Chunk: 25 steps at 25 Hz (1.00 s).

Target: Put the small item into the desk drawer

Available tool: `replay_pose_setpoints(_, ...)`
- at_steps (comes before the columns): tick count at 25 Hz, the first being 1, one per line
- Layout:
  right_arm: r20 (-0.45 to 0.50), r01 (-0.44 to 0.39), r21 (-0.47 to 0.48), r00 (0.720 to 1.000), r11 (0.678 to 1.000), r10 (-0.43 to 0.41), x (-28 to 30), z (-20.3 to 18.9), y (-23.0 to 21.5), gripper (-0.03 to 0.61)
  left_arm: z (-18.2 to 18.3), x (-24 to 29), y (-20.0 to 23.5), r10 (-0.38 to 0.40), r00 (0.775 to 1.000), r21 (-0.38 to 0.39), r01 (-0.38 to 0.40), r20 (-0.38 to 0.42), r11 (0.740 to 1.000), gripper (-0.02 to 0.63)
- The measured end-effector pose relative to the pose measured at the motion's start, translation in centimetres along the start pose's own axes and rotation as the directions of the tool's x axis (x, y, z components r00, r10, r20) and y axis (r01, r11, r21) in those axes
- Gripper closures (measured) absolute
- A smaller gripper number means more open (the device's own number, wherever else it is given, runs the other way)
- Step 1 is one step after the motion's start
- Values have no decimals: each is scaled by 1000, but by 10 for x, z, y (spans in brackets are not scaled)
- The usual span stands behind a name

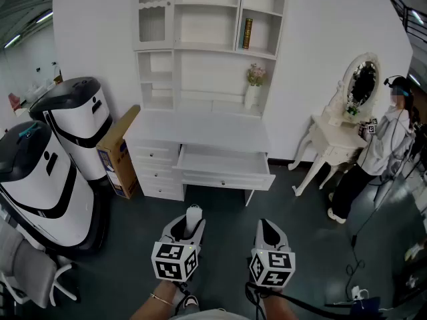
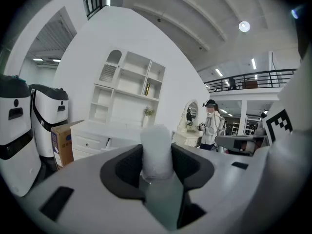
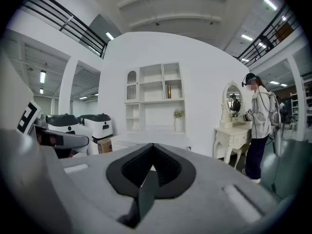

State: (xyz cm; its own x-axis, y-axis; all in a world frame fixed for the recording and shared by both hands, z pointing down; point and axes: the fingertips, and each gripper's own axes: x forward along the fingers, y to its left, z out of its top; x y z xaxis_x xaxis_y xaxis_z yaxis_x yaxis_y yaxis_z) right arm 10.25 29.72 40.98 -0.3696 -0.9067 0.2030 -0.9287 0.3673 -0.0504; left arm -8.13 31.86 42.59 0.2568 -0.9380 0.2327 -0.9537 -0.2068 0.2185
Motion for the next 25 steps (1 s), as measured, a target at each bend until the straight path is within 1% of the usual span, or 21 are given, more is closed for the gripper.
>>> replay_pose_setpoints(7,5,4,-6,1000,1000,-4,0,2,11,574,-2,-6,13,-2,1000,-7,2,-6,1000,442)
replay_pose_setpoints(12,19,15,6,1000,1000,-16,5,6,16,574,1,-4,23,-16,1000,-10,16,-8,1000,443)
replay_pose_setpoints(17,16,51,16,999,999,-51,9,5,24,574,0,-3,37,-43,999,-9,43,-18,999,442)
replay_pose_setpoints(20,7,71,25,997,997,-72,9,2,26,574,-2,2,45,-59,998,-25,59,-28,998,442)
replay_pose_setpoints(25,-9,126,39,992,991,-126,6,-6,17,574,-10,14,56,-80,995,-43,78,-54,996,442)
